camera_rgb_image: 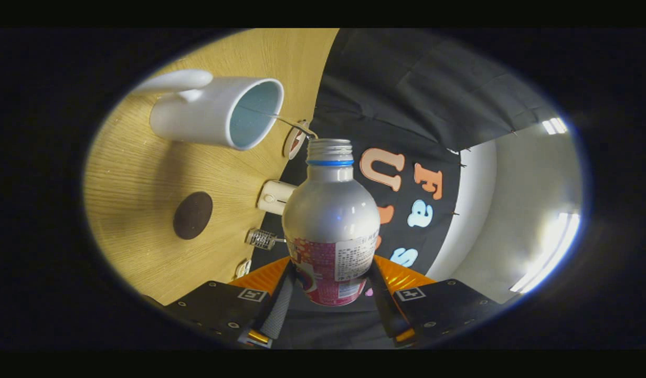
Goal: Take the bottle from table, then pour the juice into the cup, finally place the bottle on the coaster
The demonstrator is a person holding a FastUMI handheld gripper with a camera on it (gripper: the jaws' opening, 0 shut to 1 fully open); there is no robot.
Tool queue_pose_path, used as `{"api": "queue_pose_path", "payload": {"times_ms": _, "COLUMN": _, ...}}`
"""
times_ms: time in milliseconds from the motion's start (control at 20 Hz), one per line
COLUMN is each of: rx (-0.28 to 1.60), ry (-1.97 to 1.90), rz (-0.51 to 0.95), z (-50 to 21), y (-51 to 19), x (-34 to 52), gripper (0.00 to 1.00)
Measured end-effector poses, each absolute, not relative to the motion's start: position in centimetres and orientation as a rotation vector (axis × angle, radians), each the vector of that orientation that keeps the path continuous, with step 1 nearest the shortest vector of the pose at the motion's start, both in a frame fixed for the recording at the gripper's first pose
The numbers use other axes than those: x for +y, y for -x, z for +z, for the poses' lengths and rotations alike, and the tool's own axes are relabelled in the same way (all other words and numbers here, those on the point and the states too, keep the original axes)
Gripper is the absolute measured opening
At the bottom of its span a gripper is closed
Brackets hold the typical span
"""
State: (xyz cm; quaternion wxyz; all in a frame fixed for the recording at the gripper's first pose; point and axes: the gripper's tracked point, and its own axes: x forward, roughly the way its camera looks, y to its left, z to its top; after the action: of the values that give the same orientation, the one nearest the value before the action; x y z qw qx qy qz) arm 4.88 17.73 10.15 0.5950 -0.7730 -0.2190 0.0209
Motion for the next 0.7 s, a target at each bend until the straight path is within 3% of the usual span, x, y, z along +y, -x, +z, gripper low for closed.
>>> {"api": "queue_pose_path", "payload": {"times_ms": 700, "rx": -0.488, "ry": 1.805, "rz": 0.048, "z": 10.09, "y": -4.61, "x": 17.45, "gripper": 0.73}}
